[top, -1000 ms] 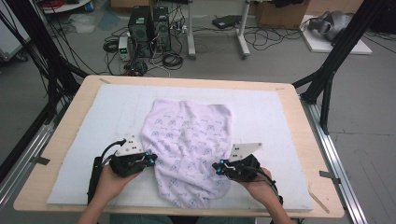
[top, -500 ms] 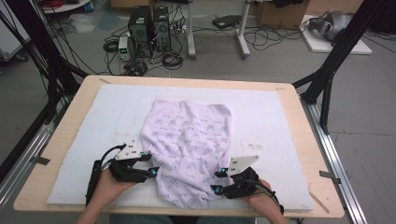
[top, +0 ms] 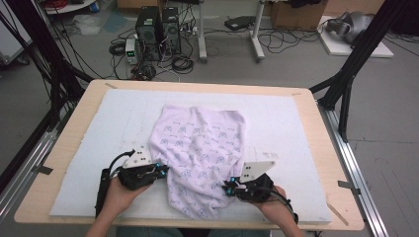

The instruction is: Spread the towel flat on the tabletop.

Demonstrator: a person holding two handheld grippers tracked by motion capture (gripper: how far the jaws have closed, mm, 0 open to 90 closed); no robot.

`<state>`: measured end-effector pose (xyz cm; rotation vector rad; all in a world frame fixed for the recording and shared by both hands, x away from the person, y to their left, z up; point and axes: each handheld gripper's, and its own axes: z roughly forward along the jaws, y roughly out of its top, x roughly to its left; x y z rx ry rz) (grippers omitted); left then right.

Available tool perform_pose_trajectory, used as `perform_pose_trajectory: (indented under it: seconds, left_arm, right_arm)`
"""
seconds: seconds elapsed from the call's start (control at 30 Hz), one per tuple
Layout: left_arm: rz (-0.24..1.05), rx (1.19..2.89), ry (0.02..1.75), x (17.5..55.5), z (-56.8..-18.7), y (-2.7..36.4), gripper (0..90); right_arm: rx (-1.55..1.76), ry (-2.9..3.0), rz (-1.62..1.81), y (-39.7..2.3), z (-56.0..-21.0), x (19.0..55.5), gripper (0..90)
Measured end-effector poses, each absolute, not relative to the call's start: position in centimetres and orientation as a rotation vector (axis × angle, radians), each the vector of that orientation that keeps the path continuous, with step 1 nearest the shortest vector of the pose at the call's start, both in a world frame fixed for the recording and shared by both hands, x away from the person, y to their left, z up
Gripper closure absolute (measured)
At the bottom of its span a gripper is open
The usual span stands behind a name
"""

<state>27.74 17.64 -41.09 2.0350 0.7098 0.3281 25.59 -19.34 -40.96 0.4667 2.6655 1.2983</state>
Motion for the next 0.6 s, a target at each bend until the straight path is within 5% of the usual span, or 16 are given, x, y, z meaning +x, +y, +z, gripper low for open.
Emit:
perform_pose_trajectory:
  seconds: [0.23,0.6]
  left_arm:
    - [0.443,2.04,0.88,32.5,-39.9,17.1,87.3]
    - [0.375,2.084,1.033,37.6,-43.4,16.0,80.8]
  right_arm:
    - [0.622,2.544,1.218,-20.1,-38.6,30.2,82.5]
    - [0.912,2.59,1.223,-20.2,-42.9,37.0,80.1]
